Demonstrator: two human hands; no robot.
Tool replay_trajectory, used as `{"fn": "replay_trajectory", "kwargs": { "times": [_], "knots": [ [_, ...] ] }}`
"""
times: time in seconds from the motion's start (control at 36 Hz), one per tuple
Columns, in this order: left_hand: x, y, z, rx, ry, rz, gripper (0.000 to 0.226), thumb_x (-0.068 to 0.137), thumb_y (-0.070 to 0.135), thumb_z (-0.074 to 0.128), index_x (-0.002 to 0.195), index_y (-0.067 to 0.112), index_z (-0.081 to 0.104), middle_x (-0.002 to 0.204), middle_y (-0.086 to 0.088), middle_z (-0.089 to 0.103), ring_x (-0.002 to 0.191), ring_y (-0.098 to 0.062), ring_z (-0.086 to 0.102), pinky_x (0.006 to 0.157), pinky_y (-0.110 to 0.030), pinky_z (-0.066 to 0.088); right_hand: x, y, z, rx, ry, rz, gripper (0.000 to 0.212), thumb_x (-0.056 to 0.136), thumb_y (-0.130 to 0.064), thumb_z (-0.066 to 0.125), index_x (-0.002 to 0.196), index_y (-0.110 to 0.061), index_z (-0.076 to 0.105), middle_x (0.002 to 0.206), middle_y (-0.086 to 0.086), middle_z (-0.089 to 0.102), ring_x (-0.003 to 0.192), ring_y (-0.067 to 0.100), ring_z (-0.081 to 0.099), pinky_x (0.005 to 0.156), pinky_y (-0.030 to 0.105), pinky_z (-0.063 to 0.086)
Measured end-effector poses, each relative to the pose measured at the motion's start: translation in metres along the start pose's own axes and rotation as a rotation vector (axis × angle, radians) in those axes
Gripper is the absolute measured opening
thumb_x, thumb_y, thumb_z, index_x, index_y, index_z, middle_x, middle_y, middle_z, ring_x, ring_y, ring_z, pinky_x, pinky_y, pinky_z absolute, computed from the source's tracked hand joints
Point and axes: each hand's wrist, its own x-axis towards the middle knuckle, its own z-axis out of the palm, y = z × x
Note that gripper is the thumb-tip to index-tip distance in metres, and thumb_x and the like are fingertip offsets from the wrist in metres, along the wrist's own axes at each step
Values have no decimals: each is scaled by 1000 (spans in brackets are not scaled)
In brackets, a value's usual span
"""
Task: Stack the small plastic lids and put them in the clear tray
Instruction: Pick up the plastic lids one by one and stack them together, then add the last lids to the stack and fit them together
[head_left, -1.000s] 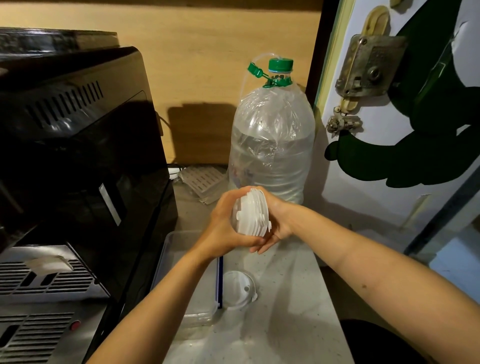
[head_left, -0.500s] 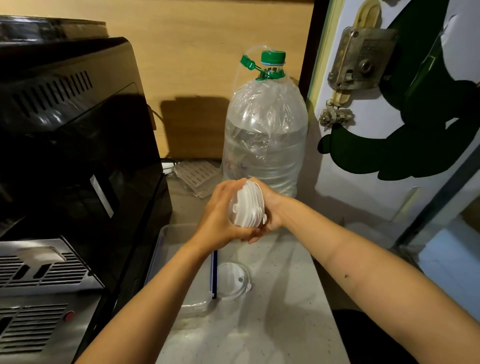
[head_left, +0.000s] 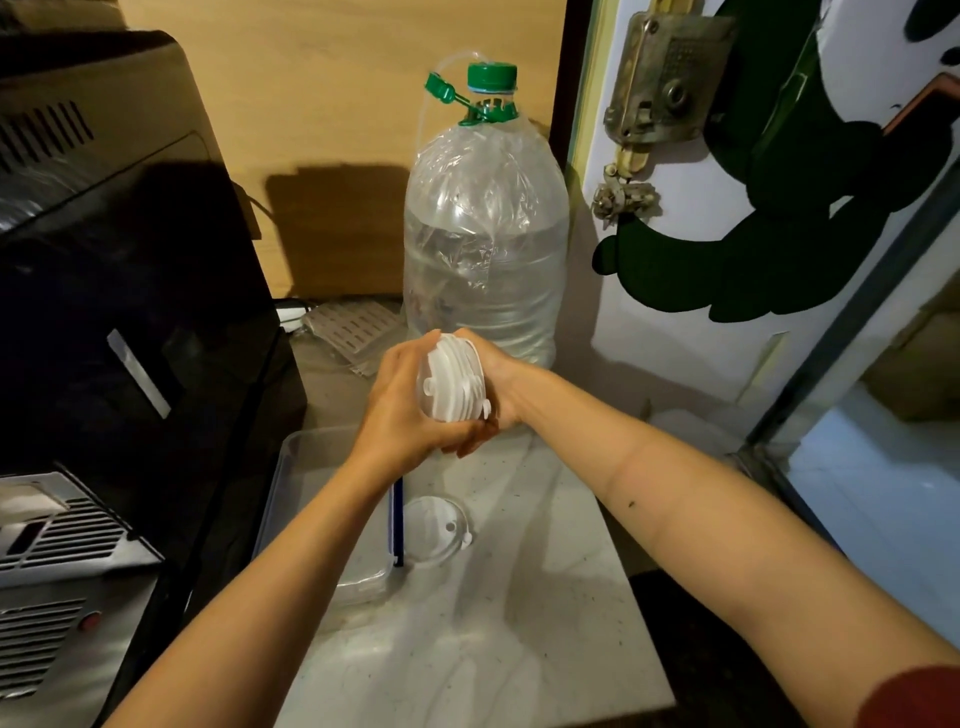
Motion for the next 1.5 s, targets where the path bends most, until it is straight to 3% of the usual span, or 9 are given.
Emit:
{"fn": "replay_trajectory", "kwargs": {
  "times": [0.28,0.69,0.83,0.94,1.03,1.14,1.25,1.33,1.5],
  "knots": [
    [-2,-8,-1,156,-73,167,95,51,12,88,132,6,39,139,-18,32,121,-17,31,97,-27,29,0,2,-4,-35,-1,-12,45,83,-52,34,88,-14,59,86,10,61,78,31,59,68,45,51],
    [-3,-18,2,184,-97,171,94,53,13,86,134,8,38,138,-18,33,119,-18,32,94,-30,33,11,6,-5,-100,-27,-1,52,85,-53,33,97,-11,60,99,14,63,87,35,61,64,45,54],
    [-1,-24,1,105,-52,148,93,46,39,69,130,10,41,130,-14,42,112,-13,38,87,-19,34,7,4,-5,-162,-127,24,59,87,-61,28,90,-11,60,88,13,63,74,36,63,60,39,55],
    [1,-31,-2,-88,38,0,91,46,37,71,129,17,39,124,-6,45,107,-14,47,81,-15,41,12,9,-8,-141,-104,0,75,87,-69,16,117,-10,53,98,16,62,97,40,63,78,45,50],
    [-2,-40,-6,-194,64,-62,88,56,15,83,131,21,37,124,-1,48,104,-11,52,84,-23,50,18,20,-11,-143,-43,-52,63,94,-57,19,132,-11,41,99,16,59,114,45,55,87,46,46],
    [-10,-40,-13,-320,94,-149,77,66,-3,76,130,15,37,105,16,49,89,9,53,68,-7,48,33,43,-13,-355,136,-124,49,94,-33,42,139,-13,36,133,17,51,109,39,59,80,37,51],
    [-18,-43,-20,-456,131,-233,63,71,-7,68,121,19,39,97,12,49,84,-4,53,58,-8,51,54,71,-20,-739,158,-215,71,81,-21,66,142,-14,30,143,11,42,119,25,50,85,30,46],
    [-25,-47,-24,-525,164,-300,56,74,-7,65,114,22,39,94,8,50,82,-8,53,54,-9,50,67,90,-18,-951,132,-257,84,74,-19,75,143,-8,28,147,12,36,133,28,39,103,30,36],
    [-37,-54,-33,-621,194,-397,52,77,-7,62,115,20,39,93,5,51,83,-10,53,54,-12,52,85,117,-1,-1285,85,-276,104,66,-36,79,146,-12,17,152,11,25,135,30,34,108,36,36]
  ]
}}
